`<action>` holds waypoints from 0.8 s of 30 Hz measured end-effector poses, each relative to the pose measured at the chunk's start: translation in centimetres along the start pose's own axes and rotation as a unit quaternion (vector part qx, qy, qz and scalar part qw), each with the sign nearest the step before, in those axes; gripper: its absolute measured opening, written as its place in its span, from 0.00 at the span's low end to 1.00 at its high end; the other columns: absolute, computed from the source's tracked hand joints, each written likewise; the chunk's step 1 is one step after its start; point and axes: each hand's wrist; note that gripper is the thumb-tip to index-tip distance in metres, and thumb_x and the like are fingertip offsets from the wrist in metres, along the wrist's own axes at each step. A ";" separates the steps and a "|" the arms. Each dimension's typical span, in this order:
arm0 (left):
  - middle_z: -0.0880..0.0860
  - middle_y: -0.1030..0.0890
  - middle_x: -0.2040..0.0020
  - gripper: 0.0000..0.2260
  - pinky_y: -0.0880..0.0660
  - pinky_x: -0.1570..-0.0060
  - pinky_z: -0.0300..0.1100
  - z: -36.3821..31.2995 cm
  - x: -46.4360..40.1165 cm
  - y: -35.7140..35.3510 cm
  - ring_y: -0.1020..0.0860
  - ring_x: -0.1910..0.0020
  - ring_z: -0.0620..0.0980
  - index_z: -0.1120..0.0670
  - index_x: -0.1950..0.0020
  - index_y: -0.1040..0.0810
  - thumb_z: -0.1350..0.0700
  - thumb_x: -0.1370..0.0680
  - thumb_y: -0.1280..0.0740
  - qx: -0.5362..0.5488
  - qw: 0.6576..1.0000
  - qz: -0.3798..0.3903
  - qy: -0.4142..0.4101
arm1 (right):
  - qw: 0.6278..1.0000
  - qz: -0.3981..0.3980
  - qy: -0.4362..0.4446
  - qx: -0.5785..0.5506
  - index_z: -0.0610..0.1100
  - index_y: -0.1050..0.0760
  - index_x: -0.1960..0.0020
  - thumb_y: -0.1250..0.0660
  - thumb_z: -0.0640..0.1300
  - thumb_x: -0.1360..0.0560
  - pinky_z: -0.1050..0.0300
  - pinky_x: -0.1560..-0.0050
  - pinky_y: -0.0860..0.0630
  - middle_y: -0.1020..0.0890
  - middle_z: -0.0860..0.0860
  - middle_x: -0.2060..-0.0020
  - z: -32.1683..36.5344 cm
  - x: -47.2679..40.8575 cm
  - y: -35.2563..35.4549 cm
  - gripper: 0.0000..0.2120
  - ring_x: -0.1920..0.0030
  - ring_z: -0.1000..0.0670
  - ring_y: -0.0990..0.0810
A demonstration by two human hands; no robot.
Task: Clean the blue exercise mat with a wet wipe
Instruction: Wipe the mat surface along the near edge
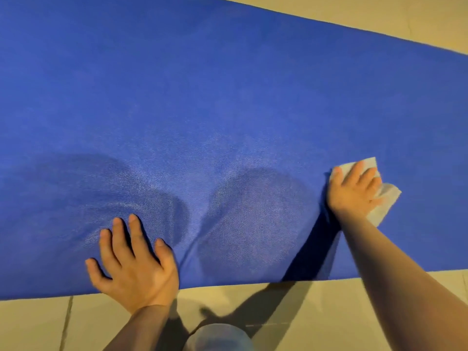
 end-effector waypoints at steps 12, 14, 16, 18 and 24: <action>0.59 0.31 0.26 0.23 0.47 0.29 0.60 -0.1 0.0 0.3 0.37 0.26 0.59 0.56 0.25 0.33 0.47 0.17 0.49 0.017 1.000 0.003 0.012 | 0.817 -0.013 0.576 -0.031 0.49 0.35 0.24 0.48 0.58 0.20 0.34 0.28 0.50 0.35 0.47 0.24 11.1 14.7 -3.6 0.28 0.25 0.41 0.38; 0.59 0.31 0.26 0.24 0.47 0.29 0.60 -0.1 -0.1 0.2 0.37 0.26 0.59 0.56 0.25 0.32 0.47 0.17 0.49 0.019 1.000 0.005 0.015 | 0.834 -0.037 0.550 0.002 0.47 0.36 0.24 0.49 0.59 0.20 0.33 0.28 0.47 0.33 0.45 0.26 8.7 10.0 -2.4 0.29 0.29 0.40 0.33; 0.59 0.31 0.26 0.24 0.47 0.29 0.59 -0.1 -0.1 0.2 0.37 0.26 0.58 0.56 0.25 0.32 0.47 0.17 0.48 0.016 1.000 0.005 0.014 | 0.904 -0.075 0.416 0.067 0.45 0.37 0.24 0.53 0.62 0.20 0.35 0.31 0.42 0.32 0.45 0.30 4.6 4.2 -1.3 0.30 0.36 0.40 0.30; 0.58 0.31 0.26 0.24 0.46 0.29 0.60 -0.1 0.0 0.2 0.37 0.25 0.58 0.55 0.25 0.32 0.47 0.17 0.48 0.017 1.000 0.006 0.014 | 0.969 -0.056 0.236 0.057 0.49 0.44 0.22 0.57 0.65 0.20 0.36 0.28 0.46 0.39 0.46 0.25 -0.6 0.3 -0.3 0.32 0.30 0.41 0.37; 0.59 0.32 0.26 0.23 0.45 0.30 0.61 -0.1 0.0 0.1 0.38 0.25 0.58 0.55 0.25 0.32 0.47 0.17 0.48 0.011 1.000 -0.003 0.010 | 0.998 -0.034 -0.042 -0.044 0.43 0.51 0.20 0.52 0.58 0.17 0.36 0.26 0.54 0.47 0.41 0.22 -1.0 2.3 -0.7 0.31 0.23 0.40 0.49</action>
Point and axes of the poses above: each hand's wrist, its own x-axis away from the middle knuckle, its own y-axis out of the back of the hand, z = x × y
